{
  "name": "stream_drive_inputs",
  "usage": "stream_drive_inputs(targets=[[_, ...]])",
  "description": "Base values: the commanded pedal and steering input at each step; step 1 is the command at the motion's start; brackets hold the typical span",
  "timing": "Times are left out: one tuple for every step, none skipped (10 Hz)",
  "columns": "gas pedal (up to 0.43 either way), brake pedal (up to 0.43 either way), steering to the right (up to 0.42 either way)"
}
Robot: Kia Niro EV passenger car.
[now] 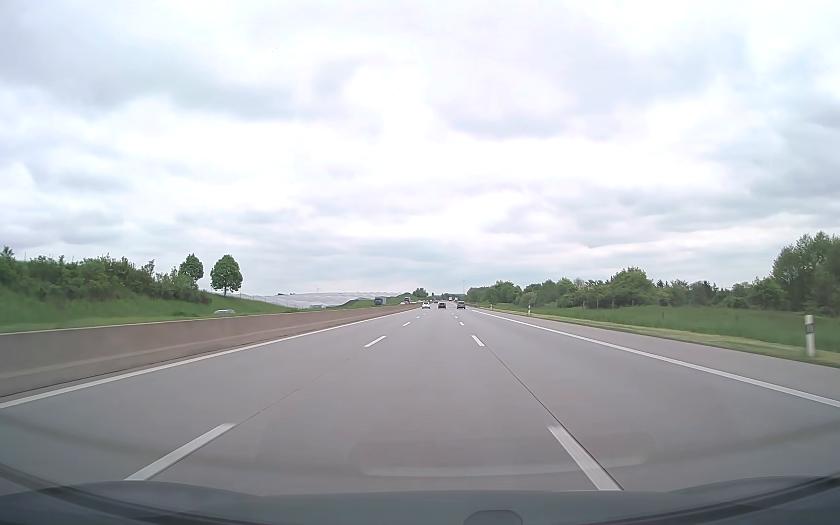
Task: Follow the waypoints while adhering to traffic rules and regulations
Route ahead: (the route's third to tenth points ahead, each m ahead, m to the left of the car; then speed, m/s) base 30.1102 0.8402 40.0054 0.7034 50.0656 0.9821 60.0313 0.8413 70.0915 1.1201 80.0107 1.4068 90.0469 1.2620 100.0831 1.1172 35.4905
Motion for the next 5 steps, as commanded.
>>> stream_drive_inputs(targets=[[0.311, 0.0, -0.003], [0.311, 0.0, -0.004], [0.311, 0.0, -0.004], [0.311, 0.0, -0.004], [0.311, 0.0, -0.005]])
